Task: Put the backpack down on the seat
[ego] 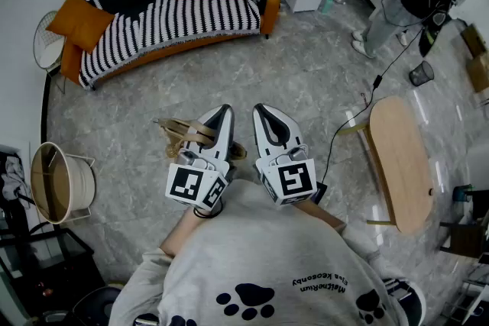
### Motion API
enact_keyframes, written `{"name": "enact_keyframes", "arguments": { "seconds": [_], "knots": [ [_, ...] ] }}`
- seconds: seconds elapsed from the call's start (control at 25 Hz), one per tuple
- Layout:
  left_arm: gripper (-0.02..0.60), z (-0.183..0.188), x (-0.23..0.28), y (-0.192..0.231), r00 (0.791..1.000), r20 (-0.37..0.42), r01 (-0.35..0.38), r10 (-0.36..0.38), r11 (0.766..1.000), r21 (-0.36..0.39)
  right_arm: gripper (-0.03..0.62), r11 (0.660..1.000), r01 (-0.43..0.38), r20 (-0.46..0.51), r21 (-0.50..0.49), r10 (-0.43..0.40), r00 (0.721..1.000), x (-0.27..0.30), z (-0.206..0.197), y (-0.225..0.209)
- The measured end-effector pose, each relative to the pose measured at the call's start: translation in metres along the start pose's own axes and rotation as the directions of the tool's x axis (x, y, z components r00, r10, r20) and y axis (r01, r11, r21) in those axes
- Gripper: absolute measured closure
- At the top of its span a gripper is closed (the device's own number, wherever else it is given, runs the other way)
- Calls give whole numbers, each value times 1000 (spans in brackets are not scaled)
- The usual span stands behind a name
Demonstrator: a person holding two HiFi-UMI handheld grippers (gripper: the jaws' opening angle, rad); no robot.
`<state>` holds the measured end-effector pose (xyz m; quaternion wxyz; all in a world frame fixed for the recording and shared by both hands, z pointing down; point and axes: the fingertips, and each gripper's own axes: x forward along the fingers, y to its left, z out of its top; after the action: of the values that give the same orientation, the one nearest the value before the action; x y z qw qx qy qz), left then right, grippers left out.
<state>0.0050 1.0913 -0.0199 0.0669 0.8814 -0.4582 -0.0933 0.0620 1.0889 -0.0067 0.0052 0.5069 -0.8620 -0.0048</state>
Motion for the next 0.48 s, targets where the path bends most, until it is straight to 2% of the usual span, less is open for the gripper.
{"name": "enact_keyframes", "arguments": {
  "seconds": [0.48],
  "knots": [
    [563, -9, 18, -18, 1000, -8, -9, 9, 1000, -5, 556, 998, 34, 17, 60, -35, 999, -14, -2, -31]
  ]
}}
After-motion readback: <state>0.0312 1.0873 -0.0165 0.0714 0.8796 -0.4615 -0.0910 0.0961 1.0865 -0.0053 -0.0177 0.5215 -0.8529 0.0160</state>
